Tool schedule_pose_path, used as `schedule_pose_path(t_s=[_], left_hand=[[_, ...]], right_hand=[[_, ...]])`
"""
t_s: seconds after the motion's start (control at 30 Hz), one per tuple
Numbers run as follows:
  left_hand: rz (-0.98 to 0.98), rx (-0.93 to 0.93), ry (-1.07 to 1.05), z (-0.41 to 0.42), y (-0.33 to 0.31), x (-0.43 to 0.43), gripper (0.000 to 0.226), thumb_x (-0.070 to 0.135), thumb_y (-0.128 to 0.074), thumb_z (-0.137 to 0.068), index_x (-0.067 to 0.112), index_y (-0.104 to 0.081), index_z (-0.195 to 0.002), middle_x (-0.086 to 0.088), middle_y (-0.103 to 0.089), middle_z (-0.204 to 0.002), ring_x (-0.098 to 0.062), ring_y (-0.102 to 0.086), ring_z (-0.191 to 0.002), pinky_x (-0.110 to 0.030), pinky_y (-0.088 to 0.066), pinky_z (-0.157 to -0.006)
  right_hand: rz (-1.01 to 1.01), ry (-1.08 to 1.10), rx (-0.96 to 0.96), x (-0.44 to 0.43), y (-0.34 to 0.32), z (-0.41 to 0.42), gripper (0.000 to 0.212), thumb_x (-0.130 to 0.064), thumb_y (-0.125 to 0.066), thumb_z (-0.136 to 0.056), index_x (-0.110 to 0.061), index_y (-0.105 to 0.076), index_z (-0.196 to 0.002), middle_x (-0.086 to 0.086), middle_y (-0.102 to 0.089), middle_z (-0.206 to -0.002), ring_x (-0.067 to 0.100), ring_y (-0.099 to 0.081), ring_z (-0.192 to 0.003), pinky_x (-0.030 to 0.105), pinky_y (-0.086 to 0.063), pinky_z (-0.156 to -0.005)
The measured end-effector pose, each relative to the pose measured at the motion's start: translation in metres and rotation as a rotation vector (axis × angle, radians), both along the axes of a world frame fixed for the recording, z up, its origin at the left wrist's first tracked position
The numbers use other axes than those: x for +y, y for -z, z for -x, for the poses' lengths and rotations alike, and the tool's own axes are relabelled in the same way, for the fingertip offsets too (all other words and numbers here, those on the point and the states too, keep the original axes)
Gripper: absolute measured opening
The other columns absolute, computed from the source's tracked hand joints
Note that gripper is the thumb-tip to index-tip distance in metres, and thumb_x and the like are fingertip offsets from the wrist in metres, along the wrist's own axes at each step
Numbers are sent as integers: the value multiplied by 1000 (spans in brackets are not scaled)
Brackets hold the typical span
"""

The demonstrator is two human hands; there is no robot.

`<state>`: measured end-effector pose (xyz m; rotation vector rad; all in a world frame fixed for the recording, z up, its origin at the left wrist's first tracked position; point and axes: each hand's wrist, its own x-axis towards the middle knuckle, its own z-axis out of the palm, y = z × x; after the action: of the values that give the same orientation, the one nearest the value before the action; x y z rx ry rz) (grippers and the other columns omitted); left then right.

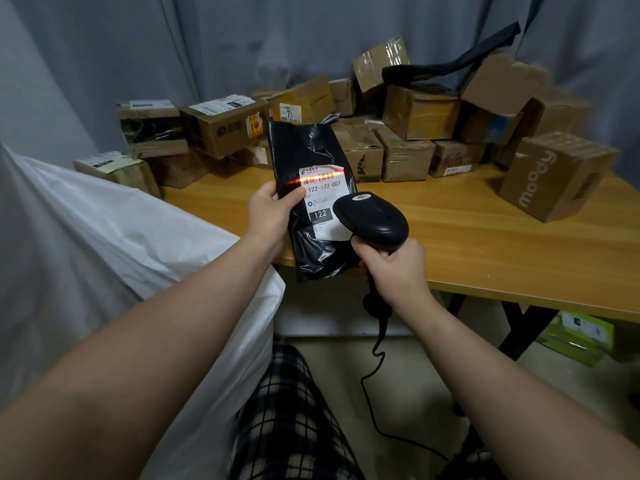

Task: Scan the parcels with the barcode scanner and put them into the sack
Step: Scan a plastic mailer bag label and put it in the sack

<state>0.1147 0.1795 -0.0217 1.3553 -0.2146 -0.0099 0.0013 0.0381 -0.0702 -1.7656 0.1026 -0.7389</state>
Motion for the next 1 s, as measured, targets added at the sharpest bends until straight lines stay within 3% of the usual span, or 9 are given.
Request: schedule_pose_path(t_s=[0.17,0.3,0.43,0.53,0.7,0.87,1.0], left_hand=[[10,3,3,2,0,0,25,0,-62,-90,2,-60,-114,-4,-69,-97,-6,-70,-77,-17,-54,-64],[44,28,-1,6,0,1,24,1,-62,-90,3,-60,-114,-2,-70,-95,-7,-71,-76,-18,-54,-63],[56,22,-35,8,-3,0,29,1,-59,-92,9,-47,-117,-3,-69,-91,-6,-70,-72,-18,-53,-59],[33,-8,-42,11,-6,0,33,-1,-50,-95,17,-36,-118,-6,-67,-92,-10,-70,-75,-21,-55,-59],[-24,-126,-9,10,-7,3,38,-6,-49,-93,24,-37,-113,-6,-66,-99,-15,-69,-87,-24,-55,-63],[-51,-154,-28,8,-7,4,41,-7,-53,-91,24,-37,-112,-5,-63,-101,-11,-68,-88,-22,-55,-65],[-49,-144,-31,9,-7,5,41,-7,-54,-91,19,-36,-117,-5,-65,-99,-8,-68,-85,-20,-54,-64]], right_hand=[[-19,-9,9,-1,6,6,28,-10,-72,-84,-10,-60,-59,-10,-54,-46,2,-52,-48,20,-43,-53],[-32,-18,0,0,8,10,23,-13,-73,-83,-13,-62,-63,-10,-55,-46,2,-53,-49,22,-44,-53],[-22,-30,-36,2,8,13,41,-32,-72,-76,4,-59,-63,8,-53,-48,11,-51,-50,28,-41,-49],[6,-18,-25,2,8,13,32,-17,-73,-82,-5,-57,-57,-8,-53,-44,3,-51,-46,16,-39,-50],[-21,1,-32,5,7,11,34,-27,-68,-76,-1,-57,-58,-7,-50,-45,8,-48,-48,19,-39,-51],[-60,6,-58,8,6,12,51,-42,-68,-69,7,-57,-63,19,-52,-51,16,-48,-51,25,-40,-52],[-65,2,-54,9,5,14,53,-41,-70,-69,9,-56,-63,21,-52,-52,16,-48,-51,25,-40,-52]])
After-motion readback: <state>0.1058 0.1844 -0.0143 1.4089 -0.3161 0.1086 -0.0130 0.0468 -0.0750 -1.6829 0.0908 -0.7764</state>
